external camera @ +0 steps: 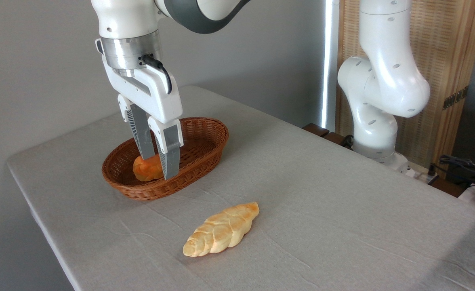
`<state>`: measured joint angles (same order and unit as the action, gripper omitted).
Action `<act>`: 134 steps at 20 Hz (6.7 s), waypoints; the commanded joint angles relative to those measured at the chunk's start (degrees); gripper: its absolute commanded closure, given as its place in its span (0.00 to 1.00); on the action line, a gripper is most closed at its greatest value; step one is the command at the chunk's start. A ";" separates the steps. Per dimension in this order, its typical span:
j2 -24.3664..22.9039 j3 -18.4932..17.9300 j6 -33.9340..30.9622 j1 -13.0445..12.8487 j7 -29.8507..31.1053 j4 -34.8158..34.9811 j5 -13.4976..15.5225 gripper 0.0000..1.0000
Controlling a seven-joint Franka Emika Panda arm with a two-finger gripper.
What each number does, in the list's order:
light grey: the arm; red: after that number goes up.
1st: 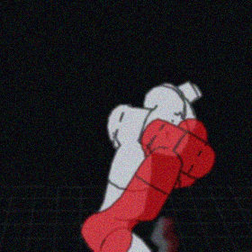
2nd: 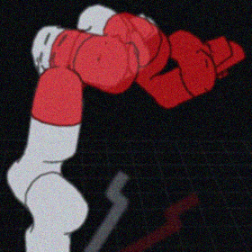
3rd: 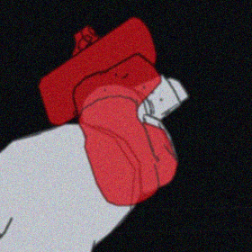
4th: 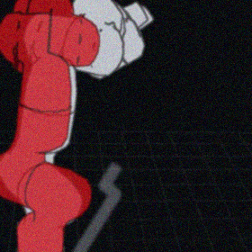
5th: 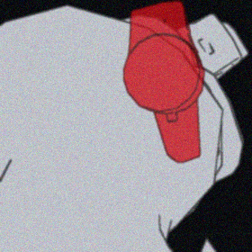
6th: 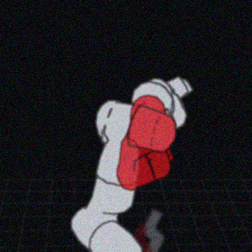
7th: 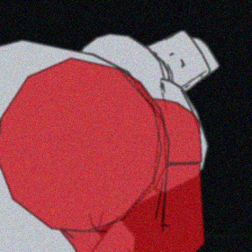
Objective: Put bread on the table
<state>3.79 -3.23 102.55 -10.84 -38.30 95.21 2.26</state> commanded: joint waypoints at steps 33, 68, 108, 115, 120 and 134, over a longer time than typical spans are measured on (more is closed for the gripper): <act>-0.36 -0.11 -1.12 0.11 0.50 -0.46 0.64 0.00; 5.79 15.54 24.44 -1.55 10.61 14.48 11.09 0.00; -11.43 0.43 -4.82 -1.12 -20.73 19.39 6.88 0.48; -11.79 -4.05 -0.17 -1.03 -30.25 27.05 -1.12 0.24; -10.56 -4.41 -0.16 -1.12 -30.52 27.05 -1.47 0.00; -11.34 -3.98 -0.59 -1.20 -29.38 23.28 -1.47 0.00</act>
<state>-6.41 -7.24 102.27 -11.63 -67.78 121.51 1.56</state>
